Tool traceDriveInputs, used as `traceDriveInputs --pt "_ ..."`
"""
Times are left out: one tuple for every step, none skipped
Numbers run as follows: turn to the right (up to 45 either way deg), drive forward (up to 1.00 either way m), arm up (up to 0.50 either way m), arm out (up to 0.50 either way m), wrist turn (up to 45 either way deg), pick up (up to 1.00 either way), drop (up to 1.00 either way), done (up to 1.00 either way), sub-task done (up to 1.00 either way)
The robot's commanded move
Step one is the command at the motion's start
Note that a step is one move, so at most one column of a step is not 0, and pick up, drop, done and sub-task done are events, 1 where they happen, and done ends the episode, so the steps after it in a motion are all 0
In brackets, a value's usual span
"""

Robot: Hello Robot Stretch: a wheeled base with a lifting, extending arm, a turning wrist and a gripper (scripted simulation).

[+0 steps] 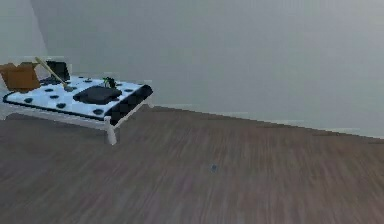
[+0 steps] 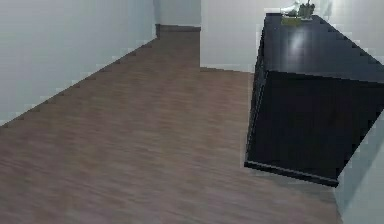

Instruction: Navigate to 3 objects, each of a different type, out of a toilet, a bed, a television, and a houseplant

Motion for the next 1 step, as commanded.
traceDriveInputs --pt "0.0 0.20 0.00 0.00 0.0 0.00 0.00 0.00 0.00"
